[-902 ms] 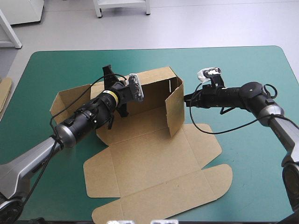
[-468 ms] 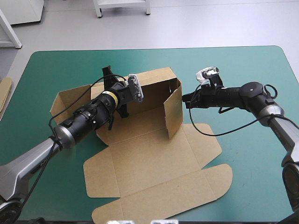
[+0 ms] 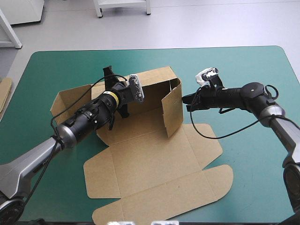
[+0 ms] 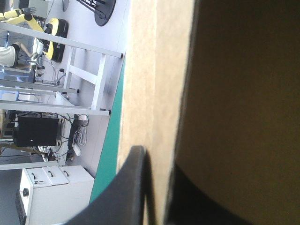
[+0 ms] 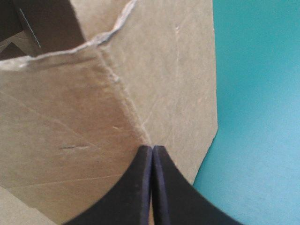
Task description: Fold the box
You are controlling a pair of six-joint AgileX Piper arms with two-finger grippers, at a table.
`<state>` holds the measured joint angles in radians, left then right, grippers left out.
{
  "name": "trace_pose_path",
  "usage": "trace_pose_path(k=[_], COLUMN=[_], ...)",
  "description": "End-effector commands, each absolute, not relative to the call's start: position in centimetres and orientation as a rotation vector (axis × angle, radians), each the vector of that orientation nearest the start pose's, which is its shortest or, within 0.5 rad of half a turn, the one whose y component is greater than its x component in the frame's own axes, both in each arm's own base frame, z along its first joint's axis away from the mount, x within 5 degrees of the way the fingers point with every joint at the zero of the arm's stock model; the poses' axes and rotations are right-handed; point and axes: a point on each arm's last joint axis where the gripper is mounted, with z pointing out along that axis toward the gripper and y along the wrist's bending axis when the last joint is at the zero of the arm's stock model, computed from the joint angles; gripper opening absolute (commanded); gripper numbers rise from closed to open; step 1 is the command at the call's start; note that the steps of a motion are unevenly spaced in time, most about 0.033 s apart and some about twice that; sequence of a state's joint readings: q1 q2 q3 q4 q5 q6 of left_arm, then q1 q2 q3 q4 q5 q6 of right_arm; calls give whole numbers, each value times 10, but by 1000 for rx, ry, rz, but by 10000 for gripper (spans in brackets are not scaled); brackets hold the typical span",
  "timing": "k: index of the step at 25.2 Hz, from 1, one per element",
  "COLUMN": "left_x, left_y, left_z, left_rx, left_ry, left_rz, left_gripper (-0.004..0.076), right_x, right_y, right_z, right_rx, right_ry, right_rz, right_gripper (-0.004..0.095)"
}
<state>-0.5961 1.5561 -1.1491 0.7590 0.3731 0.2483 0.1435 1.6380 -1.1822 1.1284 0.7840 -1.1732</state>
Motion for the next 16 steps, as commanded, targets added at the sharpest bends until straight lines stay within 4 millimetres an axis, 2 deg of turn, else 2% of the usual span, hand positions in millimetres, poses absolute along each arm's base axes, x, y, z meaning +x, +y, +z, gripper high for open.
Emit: trace_pose_path(k=[1,4,6,8,11,12,14,16], left_x=[297,298,298,298,298,299,299,299], left_y=[-186,-187,-187,-187,-187,-188,-188,-188], left_z=[272,271,270,270,270,271,271,271], left_rx=[1341,1345,1346,1345,1344,1344,1342,1342], left_ry=[1880,1883,1885,1881,1878,1877,1876,1876], left_rz=[302,302,303,301,299,299,297,297], left_gripper=[-8,-8,-8,-8,-8,-8,-8,-8], right_x=[331,329,328,328,335,335,336,339], right_y=[108,109,110,110,106,107,107,111], right_z=[310,310,310,310,310,311,312,306], right_rx=[-724,-755,-774,-783,-718,-706,-684,-706], right_ry=[2034,2025,2022,2016,2007,2003,1998,2000], right_rz=[785,789,801,795,727,737,761,762], right_gripper=[-12,15,100,225,569,620,665,665])
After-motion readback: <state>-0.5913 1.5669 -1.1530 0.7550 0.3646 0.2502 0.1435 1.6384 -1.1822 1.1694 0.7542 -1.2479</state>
